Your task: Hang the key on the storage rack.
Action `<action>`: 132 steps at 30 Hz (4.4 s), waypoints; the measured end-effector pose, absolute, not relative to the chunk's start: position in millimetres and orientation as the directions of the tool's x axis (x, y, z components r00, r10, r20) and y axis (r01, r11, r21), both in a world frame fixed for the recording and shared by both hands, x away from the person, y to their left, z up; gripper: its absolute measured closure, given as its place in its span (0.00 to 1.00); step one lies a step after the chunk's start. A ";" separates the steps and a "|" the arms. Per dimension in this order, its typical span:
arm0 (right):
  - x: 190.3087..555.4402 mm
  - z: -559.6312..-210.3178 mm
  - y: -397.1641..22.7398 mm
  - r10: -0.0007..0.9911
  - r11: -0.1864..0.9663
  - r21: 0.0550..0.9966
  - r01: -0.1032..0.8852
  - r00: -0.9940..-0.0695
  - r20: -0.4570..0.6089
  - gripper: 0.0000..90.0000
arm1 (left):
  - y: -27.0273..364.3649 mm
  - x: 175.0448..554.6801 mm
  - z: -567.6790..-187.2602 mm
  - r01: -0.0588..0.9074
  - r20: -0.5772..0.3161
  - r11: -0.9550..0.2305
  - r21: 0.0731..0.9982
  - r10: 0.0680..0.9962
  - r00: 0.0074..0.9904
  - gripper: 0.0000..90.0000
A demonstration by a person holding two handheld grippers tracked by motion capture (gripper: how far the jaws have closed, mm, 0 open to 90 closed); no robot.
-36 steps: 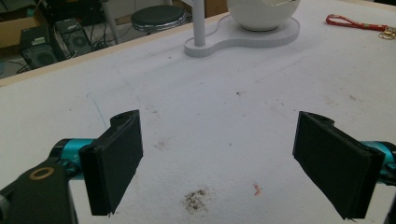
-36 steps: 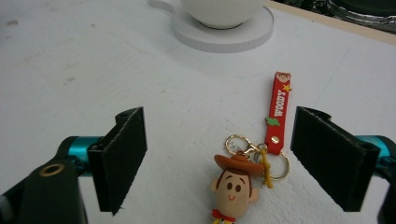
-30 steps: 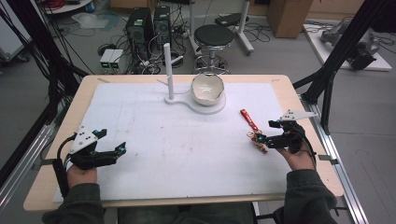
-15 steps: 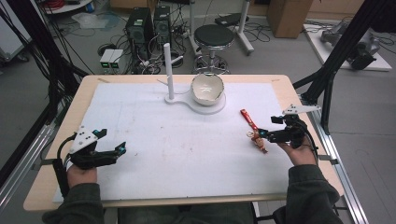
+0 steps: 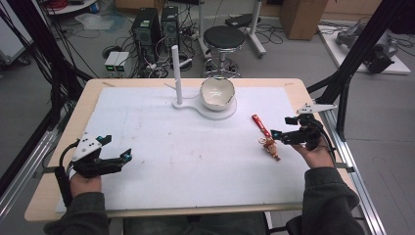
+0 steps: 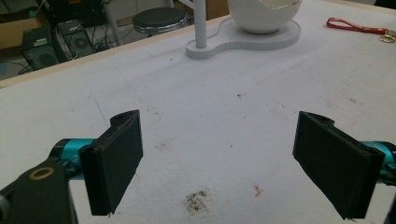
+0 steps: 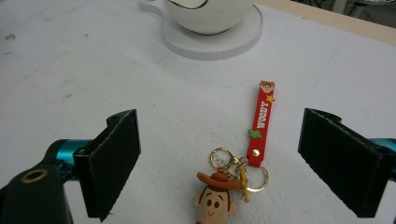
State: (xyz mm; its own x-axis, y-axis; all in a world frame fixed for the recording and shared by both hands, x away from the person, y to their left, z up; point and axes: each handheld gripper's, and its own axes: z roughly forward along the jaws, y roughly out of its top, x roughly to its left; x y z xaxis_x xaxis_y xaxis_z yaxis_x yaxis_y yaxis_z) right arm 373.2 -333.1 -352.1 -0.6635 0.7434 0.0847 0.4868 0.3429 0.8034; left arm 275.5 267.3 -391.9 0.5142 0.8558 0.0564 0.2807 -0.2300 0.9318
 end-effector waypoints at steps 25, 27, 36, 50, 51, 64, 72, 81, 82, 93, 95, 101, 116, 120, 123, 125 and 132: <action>407.4 -328.8 -338.4 0.737 0.377 0.770 0.515 -0.670 0.088 0.23 | 265.8 276.1 -391.6 0.277 0.062 -0.235 0.932 0.854 0.516 0.18; 414.0 -332.4 -335.0 0.739 0.379 0.762 0.525 -0.667 0.092 0.25 | 265.4 276.3 -391.8 0.277 0.059 -0.234 0.932 0.852 0.520 0.18; 435.9 -350.7 -323.1 0.746 0.422 0.712 0.561 -0.661 0.079 0.26 | 265.7 276.4 -391.7 0.277 0.061 -0.235 0.932 0.853 0.519 0.18; 462.6 -378.9 -303.5 0.755 0.484 0.638 0.599 -0.655 0.042 0.41 | 266.4 276.9 -391.6 0.274 0.056 -0.227 0.935 0.853 0.518 0.18; 463.6 -380.8 -302.3 0.757 0.487 0.630 0.605 -0.652 0.041 0.42 | 266.4 276.8 -391.6 0.273 0.057 -0.228 0.935 0.853 0.518 0.18; 475.1 -401.9 -291.8 0.773 0.514 0.571 0.640 -0.634 0.014 0.48 | 266.5 276.5 -391.6 0.274 0.053 -0.224 0.935 0.854 0.517 0.18; 480.2 -413.1 -288.0 0.790 0.510 0.545 0.665 -0.613 0.009 0.52 | 266.7 276.5 -392.0 0.276 0.054 -0.226 0.934 0.854 0.518 0.18; 483.8 -421.5 -283.2 0.793 0.516 0.534 0.670 -0.609 -0.002 0.56 | 266.7 277.0 -391.9 0.272 0.055 -0.228 0.935 0.851 0.522 0.18; 483.3 -422.1 -282.3 0.797 0.516 0.529 0.674 -0.605 -0.006 0.56 | 266.7 276.9 -391.8 0.272 0.056 -0.228 0.935 0.851 0.522 0.18; 484.0 -423.0 -282.9 0.814 0.487 0.538 0.688 -0.580 0.005 0.71 | 266.3 276.7 -391.7 0.272 0.056 -0.228 0.935 0.852 0.521 0.18; 484.2 -422.9 -283.4 0.813 0.488 0.536 0.689 -0.583 0.009 0.72 | 266.4 276.6 -391.8 0.273 0.054 -0.225 0.935 0.852 0.520 0.18; 484.1 -422.6 -283.9 0.822 0.474 0.537 0.698 -0.569 0.015 0.80 | 266.4 276.6 -391.8 0.273 0.056 -0.228 0.935 0.852 0.521 0.18; 481.9 -418.5 -286.4 0.811 0.475 0.551 0.686 -0.585 0.030 0.82 | 266.5 276.0 -391.7 0.274 0.055 -0.228 0.935 0.852 0.521 0.18; 478.0 -411.3 -287.4 0.797 0.474 0.578 0.664 -0.602 0.038 0.82 | 266.6 275.8 -391.6 0.272 0.055 -0.226 0.936 0.852 0.521 0.18; 475.6 -406.7 -288.5 0.792 0.471 0.591 0.655 -0.609 0.044 0.82 | 266.2 275.8 -391.8 0.272 0.056 -0.228 0.935 0.852 0.520 0.18; 473.1 -403.3 -289.1 0.789 0.460 0.604 0.651 -0.611 0.059 0.82 | 266.1 275.8 -391.8 0.273 0.057 -0.229 0.934 0.852 0.521 0.18; 464.9 -390.8 -288.7 0.762 0.452 0.649 0.612 -0.643 0.075 0.82 | 266.3 275.8 -391.9 0.273 0.056 -0.228 0.934 0.853 0.520 0.18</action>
